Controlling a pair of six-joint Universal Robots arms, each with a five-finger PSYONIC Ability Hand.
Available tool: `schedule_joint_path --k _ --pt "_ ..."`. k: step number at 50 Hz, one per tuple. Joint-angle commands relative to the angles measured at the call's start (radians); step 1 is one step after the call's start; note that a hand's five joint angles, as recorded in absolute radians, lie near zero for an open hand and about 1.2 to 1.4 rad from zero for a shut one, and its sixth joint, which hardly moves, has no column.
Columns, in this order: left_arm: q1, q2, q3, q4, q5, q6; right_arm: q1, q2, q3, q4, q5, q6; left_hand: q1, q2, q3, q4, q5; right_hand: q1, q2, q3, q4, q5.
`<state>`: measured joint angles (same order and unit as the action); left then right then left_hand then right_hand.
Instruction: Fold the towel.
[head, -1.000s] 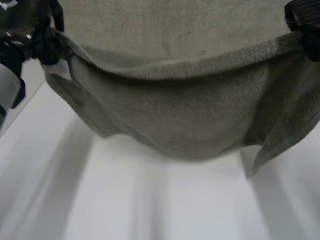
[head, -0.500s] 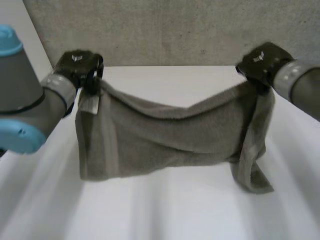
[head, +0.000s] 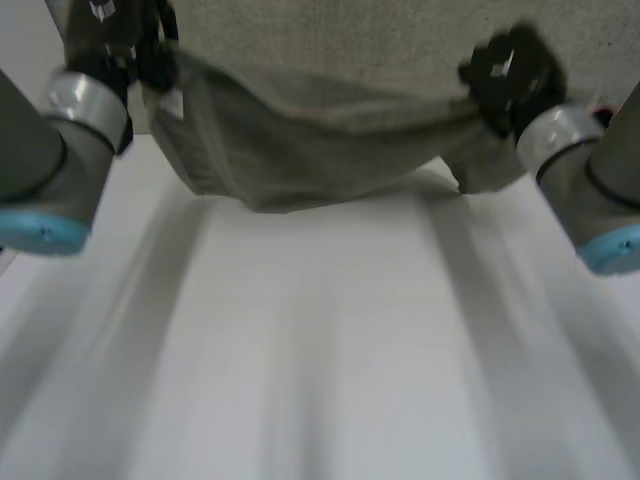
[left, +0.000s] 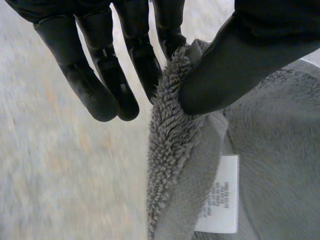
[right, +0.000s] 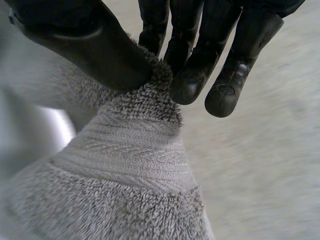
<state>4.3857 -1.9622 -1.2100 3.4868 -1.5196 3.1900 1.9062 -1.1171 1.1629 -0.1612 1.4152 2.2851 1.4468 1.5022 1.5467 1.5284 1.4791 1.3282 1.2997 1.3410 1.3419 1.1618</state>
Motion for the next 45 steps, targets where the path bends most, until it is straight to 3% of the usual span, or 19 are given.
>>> schedule_joint_path --k 1,7,14,22,29,38,45 --pt "0.014 -0.012 -0.270 0.141 0.013 0.070 0.016 0.022 0.156 0.058 0.010 -0.006 -0.051 -0.106 -0.150 -0.132 -0.257 0.068 0.097 0.055 0.054 0.060" --pt "0.018 -0.003 -0.429 0.173 0.016 0.158 0.017 -0.003 0.271 0.092 0.011 -0.007 -0.051 -0.106 -0.150 -0.132 -0.257 0.068 0.097 0.055 0.054 0.060" --pt "0.031 0.092 -0.563 0.164 0.016 0.245 0.001 -0.147 0.370 0.193 0.011 0.001 -0.051 -0.106 -0.150 -0.132 -0.257 0.068 0.097 0.055 0.054 0.060" --pt "0.070 0.307 -0.761 0.163 0.029 0.318 -0.006 -0.366 0.463 0.328 0.004 0.004 -0.051 -0.106 -0.150 -0.132 -0.257 0.068 0.097 0.055 0.054 0.060" --pt "0.132 0.547 -0.874 0.149 0.097 0.320 -0.009 -0.538 0.469 0.414 -0.012 0.002 -0.051 -0.106 -0.150 -0.132 -0.257 0.068 0.097 0.055 0.054 0.060" --pt "0.146 0.571 -0.884 0.147 0.147 0.314 -0.019 -0.500 0.454 0.411 -0.090 -0.010 -0.051 -0.106 -0.150 -0.132 -0.257 0.068 0.097 0.055 0.054 0.060" --pt "0.136 0.383 -0.803 0.156 0.136 0.321 -0.026 -0.272 0.370 0.414 -0.107 -0.088 -0.051 -0.106 -0.150 -0.132 -0.257 0.068 0.097 0.055 0.054 0.060"
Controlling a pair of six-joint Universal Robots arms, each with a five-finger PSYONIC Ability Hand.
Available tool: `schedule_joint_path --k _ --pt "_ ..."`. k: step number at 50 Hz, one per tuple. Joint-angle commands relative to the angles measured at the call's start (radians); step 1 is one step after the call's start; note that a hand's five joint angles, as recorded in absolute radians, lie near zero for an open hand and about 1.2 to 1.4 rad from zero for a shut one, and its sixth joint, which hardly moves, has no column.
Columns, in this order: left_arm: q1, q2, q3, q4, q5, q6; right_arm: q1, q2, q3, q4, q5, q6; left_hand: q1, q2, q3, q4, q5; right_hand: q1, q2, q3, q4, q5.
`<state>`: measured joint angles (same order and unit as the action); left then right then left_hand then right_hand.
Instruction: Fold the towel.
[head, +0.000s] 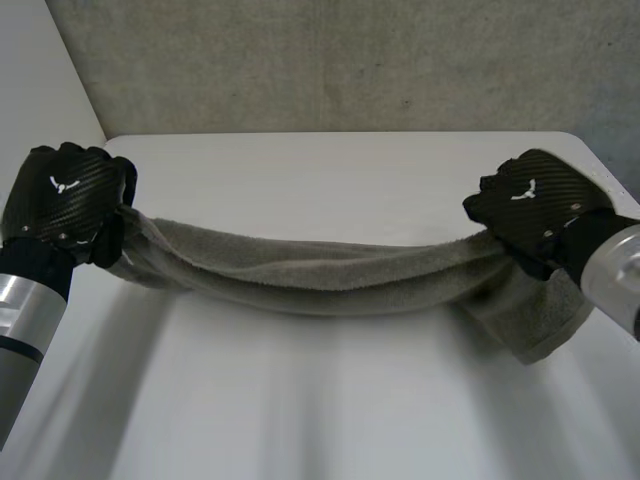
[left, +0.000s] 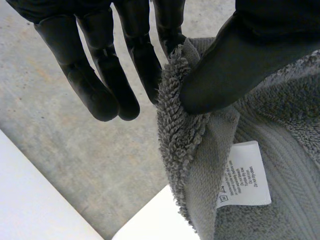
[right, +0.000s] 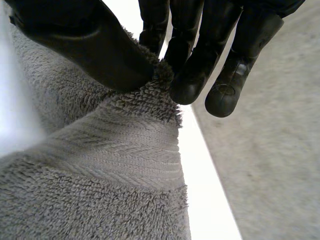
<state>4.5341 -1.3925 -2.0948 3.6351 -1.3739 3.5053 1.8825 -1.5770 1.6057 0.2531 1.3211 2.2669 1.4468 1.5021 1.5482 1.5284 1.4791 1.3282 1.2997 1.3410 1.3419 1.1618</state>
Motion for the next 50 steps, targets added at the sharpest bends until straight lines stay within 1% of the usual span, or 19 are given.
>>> schedule_joint_path --k 1,6,12,17,28,31,32,33,34,35,36,37,38,40,41,42,43,47,50 --pt "-0.012 -0.235 0.114 0.008 -0.014 0.004 -0.003 0.221 -0.088 0.000 -0.011 -0.095 -0.051 -0.106 -0.152 -0.132 -0.257 0.068 0.097 0.055 0.054 0.060" --pt "-0.018 -0.341 0.203 -0.004 -0.019 0.006 -0.005 0.299 -0.139 0.000 -0.014 -0.129 -0.051 -0.106 -0.152 -0.132 -0.257 0.068 0.097 0.055 0.054 0.060" --pt "-0.026 -0.395 0.266 -0.001 -0.031 0.006 -0.008 0.313 -0.150 -0.012 -0.017 -0.138 -0.051 -0.106 -0.152 -0.132 -0.257 0.068 0.097 0.055 0.054 0.060" --pt "-0.029 -0.496 0.350 -0.007 -0.036 0.004 -0.016 0.376 -0.190 -0.009 -0.011 -0.138 -0.051 -0.106 -0.152 -0.132 -0.257 0.068 0.097 0.055 0.054 0.060" --pt "-0.050 -0.569 0.435 -0.007 -0.051 0.006 -0.016 0.408 -0.243 -0.044 -0.014 -0.135 -0.051 -0.106 -0.152 -0.132 -0.257 0.068 0.097 0.055 0.054 0.060" --pt "-0.066 -0.608 0.606 -0.004 -0.083 0.000 -0.017 0.459 -0.339 -0.121 0.017 -0.132 -0.051 -0.106 -0.152 -0.132 -0.257 0.068 0.097 0.055 0.054 0.060" --pt "-0.066 -0.608 0.607 -0.004 -0.083 0.000 -0.014 0.482 -0.402 -0.191 0.059 -0.132 -0.051 -0.106 -0.152 -0.132 -0.257 0.068 0.097 0.055 0.054 0.060" --pt "-0.072 -0.609 0.681 -0.010 -0.124 -0.005 -0.014 0.482 -0.403 -0.192 0.059 -0.132 -0.051 -0.106 -0.152 -0.132 -0.257 0.068 0.097 0.055 0.054 0.060" --pt "-0.072 -0.609 0.682 -0.010 -0.125 -0.005 -0.002 0.494 -0.480 -0.307 0.105 -0.129 -0.051 -0.106 -0.152 -0.132 -0.257 0.068 0.097 0.055 0.054 0.060" --pt "-0.082 -0.608 0.753 -0.012 -0.169 -0.012 0.000 0.493 -0.524 -0.421 0.133 -0.118 -0.051 -0.106 -0.152 -0.132 -0.257 0.068 0.097 0.055 0.054 0.060" --pt "-0.095 -0.603 0.816 -0.010 -0.204 -0.023 0.000 0.493 -0.524 -0.422 0.133 -0.118 -0.051 -0.106 -0.152 -0.132 -0.257 0.068 0.097 0.055 0.054 0.060" --pt "-0.095 -0.603 0.817 -0.010 -0.205 -0.023 0.001 0.491 -0.549 -0.536 0.147 -0.118 -0.051 -0.106 -0.152 -0.132 -0.257 0.068 0.097 0.055 0.054 0.060" --pt "-0.111 -0.594 0.875 -0.006 -0.226 -0.040 0.001 0.491 -0.549 -0.537 0.147 -0.118 -0.051 -0.106 -0.152 -0.132 -0.257 0.068 0.097 0.055 0.054 0.060" --pt "-0.119 -0.579 0.927 -0.006 -0.234 -0.066 0.018 0.464 -0.544 -0.751 0.150 -0.115 -0.051 -0.106 -0.152 -0.132 -0.257 0.068 0.097 0.055 0.054 0.060" --pt "-0.121 -0.548 0.973 -0.006 -0.238 -0.101 0.018 0.463 -0.544 -0.752 0.150 -0.115 -0.051 -0.106 -0.152 -0.132 -0.257 0.068 0.097 0.055 0.054 0.060" --pt "-0.121 -0.548 0.973 -0.006 -0.238 -0.101 0.045 0.427 -0.527 -0.826 0.148 -0.101 -0.051 -0.106 -0.152 -0.132 -0.257 0.068 0.097 0.055 0.054 0.060" --pt "-0.119 -0.513 1.004 -0.010 -0.240 -0.144 0.073 0.387 -0.508 -0.860 0.144 -0.072 -0.051 -0.106 -0.152 -0.132 -0.257 0.068 0.097 0.055 0.054 0.060" --pt "-0.110 -0.448 1.035 -0.044 -0.234 -0.258 0.096 0.324 -0.472 -0.841 0.130 -0.005 -0.051 -0.106 -0.152 -0.132 -0.257 0.068 0.097 0.055 0.054 0.060" --pt "-0.102 -0.444 1.021 -0.105 -0.231 -0.282 0.090 0.310 -0.437 -0.749 0.129 0.043 -0.051 -0.106 -0.152 -0.132 -0.257 0.068 0.097 0.055 0.054 0.060"
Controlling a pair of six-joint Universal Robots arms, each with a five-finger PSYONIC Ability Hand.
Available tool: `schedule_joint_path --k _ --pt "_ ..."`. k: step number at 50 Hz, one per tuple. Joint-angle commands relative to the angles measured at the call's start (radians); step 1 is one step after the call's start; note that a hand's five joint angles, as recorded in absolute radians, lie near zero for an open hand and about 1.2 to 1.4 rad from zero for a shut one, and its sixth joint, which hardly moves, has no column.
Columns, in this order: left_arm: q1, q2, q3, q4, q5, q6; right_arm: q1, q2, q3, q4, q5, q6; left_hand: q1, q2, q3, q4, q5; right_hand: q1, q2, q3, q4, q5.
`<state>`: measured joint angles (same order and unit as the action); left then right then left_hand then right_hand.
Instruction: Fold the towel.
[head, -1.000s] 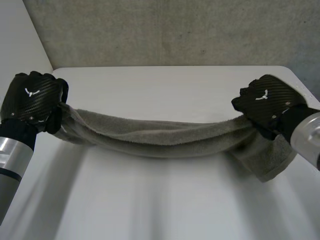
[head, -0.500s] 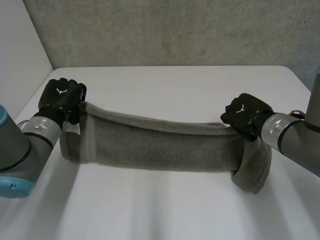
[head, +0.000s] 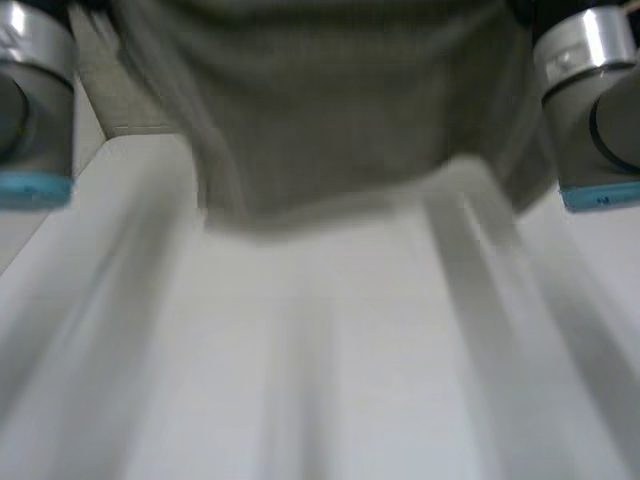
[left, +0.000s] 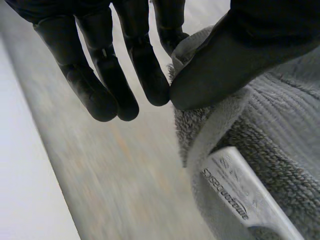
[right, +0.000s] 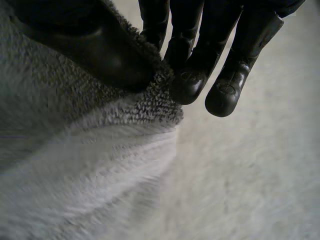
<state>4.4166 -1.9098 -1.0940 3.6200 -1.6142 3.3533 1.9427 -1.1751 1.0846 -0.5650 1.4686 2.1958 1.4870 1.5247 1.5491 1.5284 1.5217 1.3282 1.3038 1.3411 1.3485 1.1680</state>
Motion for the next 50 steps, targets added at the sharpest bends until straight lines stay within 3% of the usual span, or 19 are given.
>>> schedule_joint_path --k 1,2,4,6,11,18,24,29,30,31,34,36,39,45,50 --pt "0.015 0.074 0.020 -0.090 0.010 -0.130 0.030 -0.092 0.099 0.151 -0.020 0.119 -0.091 -0.128 -0.153 -0.132 -0.300 0.068 0.092 0.055 0.048 0.054" --pt "0.018 0.074 -0.006 -0.127 0.013 -0.132 0.030 -0.092 0.100 0.152 -0.020 0.119 -0.091 -0.128 -0.153 -0.132 -0.300 0.068 0.092 0.055 0.048 0.054" --pt "0.024 0.074 -0.050 -0.157 0.022 -0.135 0.035 -0.089 0.135 0.337 -0.024 0.121 -0.091 -0.128 -0.153 -0.132 -0.300 0.068 0.092 0.055 0.048 0.054" --pt "0.027 0.074 -0.109 -0.175 0.037 -0.134 0.042 -0.087 0.158 0.418 -0.027 0.119 -0.091 -0.128 -0.153 -0.132 -0.300 0.068 0.092 0.055 0.048 0.054" --pt "0.069 0.072 -0.372 -0.159 0.149 -0.126 0.042 -0.063 0.266 0.574 -0.030 0.121 -0.091 -0.128 -0.153 -0.132 -0.300 0.068 0.092 0.055 0.048 0.054" --pt "0.095 0.052 -0.599 -0.092 0.206 -0.118 0.048 0.038 0.446 0.553 -0.030 0.119 -0.091 -0.128 -0.153 -0.132 -0.300 0.068 0.092 0.055 0.048 0.054" --pt "0.096 0.028 -0.715 -0.044 0.209 -0.011 0.088 0.135 0.494 0.501 -0.021 0.125 -0.091 -0.128 -0.153 -0.132 -0.300 0.068 0.092 0.055 0.048 0.054" --pt "0.095 0.032 -0.742 -0.043 0.209 0.060 0.091 0.130 0.506 0.497 -0.019 0.131 -0.091 -0.128 -0.153 -0.132 -0.300 0.068 0.092 0.055 0.048 0.054" --pt "0.095 0.035 -0.745 -0.040 0.209 0.069 0.091 0.121 0.515 0.491 -0.019 0.136 -0.091 -0.128 -0.153 -0.132 -0.300 -0.044 -0.020 -0.057 -0.065 -0.059" --pt "0.095 0.040 -0.747 -0.038 0.209 0.071 0.090 0.098 0.526 0.487 -0.019 0.143 -0.091 -0.128 -0.153 -0.132 -0.300 -0.313 -0.288 -0.326 -0.333 -0.327" --pt "0.096 0.048 -0.747 -0.037 0.208 0.071 0.088 0.074 0.535 0.482 -0.019 0.153 -0.091 -0.128 -0.153 -0.132 -0.300 -0.498 -0.473 -0.510 -0.518 -0.512" --pt "0.098 0.067 -0.742 -0.030 0.208 0.067 0.081 0.023 0.551 0.479 -0.019 0.192 -0.091 -0.128 -0.153 -0.132 -0.300 -0.787 -0.762 -0.800 -0.807 -0.801" --pt "0.101 0.078 -0.745 -0.024 0.208 0.066 0.073 -0.024 0.564 0.479 -0.024 0.252 -0.091 -0.128 -0.153 -0.132 -0.300 -0.929 -0.904 -0.942 -0.949 -0.943" --pt "0.104 0.091 -0.750 -0.024 0.208 0.066 0.070 -0.113 0.587 0.488 -0.034 0.337 -0.091 -0.128 -0.153 -0.132 -0.300 -0.973 -0.949 -0.986 -0.993 -0.987" --pt "0.106 0.091 -0.756 -0.023 0.209 0.064 -0.008 -0.184 0.597 0.542 -0.045 0.387 -0.091 -0.128 -0.153 -0.132 -0.300 -0.979 -0.954 -0.992 -0.999 -0.993"
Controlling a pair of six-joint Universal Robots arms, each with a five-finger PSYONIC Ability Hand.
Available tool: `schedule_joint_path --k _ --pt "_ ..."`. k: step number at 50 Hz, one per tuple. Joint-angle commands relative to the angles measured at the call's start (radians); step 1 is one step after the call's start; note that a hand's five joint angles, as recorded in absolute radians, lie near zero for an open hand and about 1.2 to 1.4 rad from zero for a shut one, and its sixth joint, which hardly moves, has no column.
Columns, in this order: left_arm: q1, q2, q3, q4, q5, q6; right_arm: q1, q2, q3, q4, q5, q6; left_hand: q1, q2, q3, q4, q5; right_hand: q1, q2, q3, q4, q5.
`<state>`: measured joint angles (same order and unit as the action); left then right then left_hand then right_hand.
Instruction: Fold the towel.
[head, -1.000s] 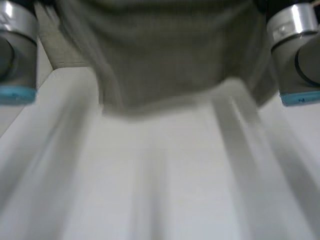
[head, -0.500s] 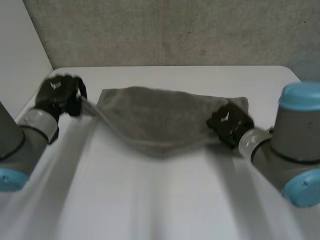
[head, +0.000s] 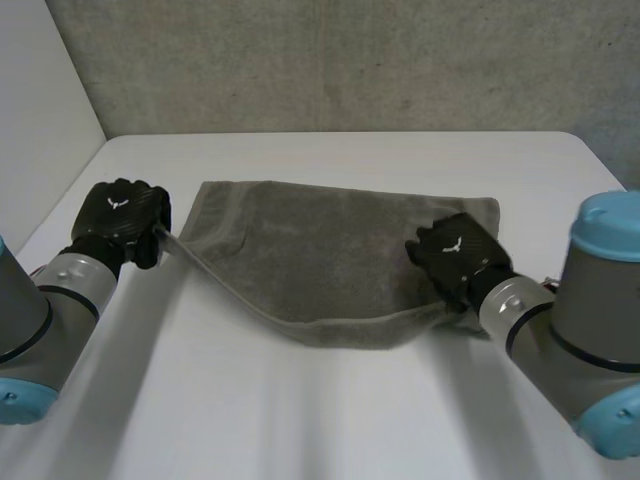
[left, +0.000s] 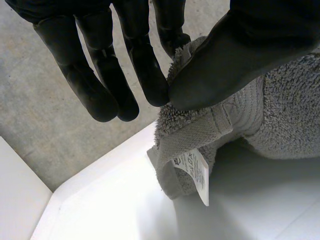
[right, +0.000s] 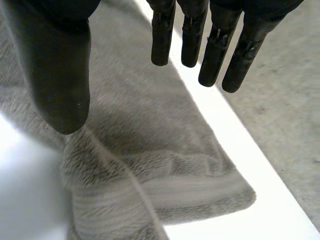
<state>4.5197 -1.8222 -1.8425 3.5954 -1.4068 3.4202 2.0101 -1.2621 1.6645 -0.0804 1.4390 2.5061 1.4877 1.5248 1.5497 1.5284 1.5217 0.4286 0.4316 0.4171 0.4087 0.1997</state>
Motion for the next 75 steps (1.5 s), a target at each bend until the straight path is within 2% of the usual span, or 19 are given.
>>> schedule_joint_path --k 1,8,14,19,24,36,38,39,41,42,44,45,46,48,56,61,63,71,75 --pt "0.002 0.003 -0.008 0.002 0.002 -0.003 -0.076 -0.097 0.017 0.057 -0.015 0.077 -0.091 -0.128 -0.153 -0.132 -0.300 -0.079 -0.082 -0.068 -0.059 -0.025" --pt "0.001 0.003 -0.009 0.000 0.002 -0.003 -0.215 -0.102 -0.026 0.278 -0.113 0.091 -0.091 -0.128 -0.153 -0.132 -0.300 -0.161 -0.165 -0.150 -0.142 -0.107" --pt "0.001 0.003 -0.009 0.000 0.002 -0.003 -0.301 -0.086 -0.068 0.324 -0.166 0.132 -0.091 -0.128 -0.153 -0.132 -0.300 -0.135 -0.138 -0.124 -0.115 -0.081" --pt "0.002 0.006 -0.009 0.000 0.002 -0.003 -0.378 -0.002 -0.135 0.378 -0.222 0.192 -0.091 -0.128 -0.153 -0.132 -0.300 -0.132 -0.135 -0.121 -0.112 -0.078" --pt "0.001 0.004 -0.009 0.000 0.002 -0.003 -0.402 0.075 -0.184 0.445 -0.250 0.188 -0.091 -0.128 -0.153 -0.132 -0.300 -0.126 -0.129 -0.115 -0.106 -0.072" --pt "0.002 0.003 -0.009 0.002 0.002 -0.003 -0.406 0.214 -0.249 0.455 -0.246 0.188 -0.091 -0.128 -0.153 -0.132 -0.300 0.009 0.006 0.020 0.029 0.063" --pt "0.002 0.003 -0.009 0.002 0.002 -0.003 -0.401 0.228 -0.252 0.453 -0.249 0.195 -0.091 -0.128 -0.153 -0.132 -0.300 0.289 0.286 0.300 0.309 0.343" --pt "0.002 0.003 -0.009 0.002 0.002 -0.003 -0.401 0.228 -0.252 0.453 -0.249 0.195 -0.091 -0.128 -0.153 -0.132 -0.300 0.291 0.288 0.302 0.310 0.345" --pt "0.001 0.003 -0.009 0.002 0.002 -0.003 -0.399 0.227 -0.252 0.452 -0.250 0.203 -0.091 -0.128 -0.153 -0.132 -0.300 0.545 0.542 0.556 0.565 0.599" --pt "0.001 0.003 -0.009 0.002 0.002 -0.003 -0.399 0.227 -0.252 0.452 -0.250 0.203 -0.091 -0.128 -0.153 -0.132 -0.300 0.546 0.543 0.557 0.566 0.600" --pt "0.001 0.003 -0.008 0.002 0.002 -0.003 -0.401 0.225 -0.252 0.452 -0.249 0.203 -0.091 -0.128 -0.153 -0.132 -0.300 0.800 0.797 0.811 0.820 0.854" --pt "0.001 0.003 -0.008 0.002 0.002 -0.003 -0.401 0.225 -0.252 0.452 -0.249 0.203 -0.091 -0.128 -0.153 -0.132 -0.300 0.801 0.798 0.813 0.821 0.856" --pt "0.001 0.003 -0.008 0.000 0.002 -0.003 -0.401 0.219 -0.252 0.452 -0.249 0.206 -0.091 -0.128 -0.153 -0.132 -0.300 0.966 0.963 0.978 0.986 1.020" --pt "0.001 0.006 -0.008 0.000 0.002 -0.003 -0.399 0.211 -0.252 0.452 -0.249 0.208 -0.091 -0.128 -0.153 -0.132 -0.300 0.968 0.965 0.979 0.988 1.022" --pt "0.013 0.086 -0.004 -0.003 0.002 -0.001 -0.413 0.064 -0.236 0.449 -0.253 0.240 -0.091 -0.128 -0.153 -0.132 -0.300 0.968 0.965 0.979 0.988 1.022" --pt "0.055 0.176 -0.011 -0.015 0.000 -0.001 -0.445 -0.075 -0.193 0.441 -0.253 0.234 -0.091 -0.128 -0.153 -0.132 -0.300 0.968 0.965 0.979 0.988 1.022" --pt "0.075 0.237 -0.029 -0.027 0.002 0.001 -0.476 -0.195 -0.143 0.418 -0.275 0.221 -0.091 -0.128 -0.153 -0.132 -0.300 0.968 0.965 0.979 0.988 1.022" --pt "0.088 0.383 -0.087 -0.101 0.028 0.005 -0.543 -0.455 -0.036 0.399 -0.307 0.157 -0.091 -0.128 -0.153 -0.132 -0.300 0.968 0.965 0.979 0.988 1.022" --pt "0.105 0.431 -0.112 -0.126 0.045 0.007 -0.568 -0.511 -0.017 0.406 -0.310 0.155 -0.091 -0.128 -0.153 -0.132 -0.300 0.968 0.965 0.979 0.988 1.022"
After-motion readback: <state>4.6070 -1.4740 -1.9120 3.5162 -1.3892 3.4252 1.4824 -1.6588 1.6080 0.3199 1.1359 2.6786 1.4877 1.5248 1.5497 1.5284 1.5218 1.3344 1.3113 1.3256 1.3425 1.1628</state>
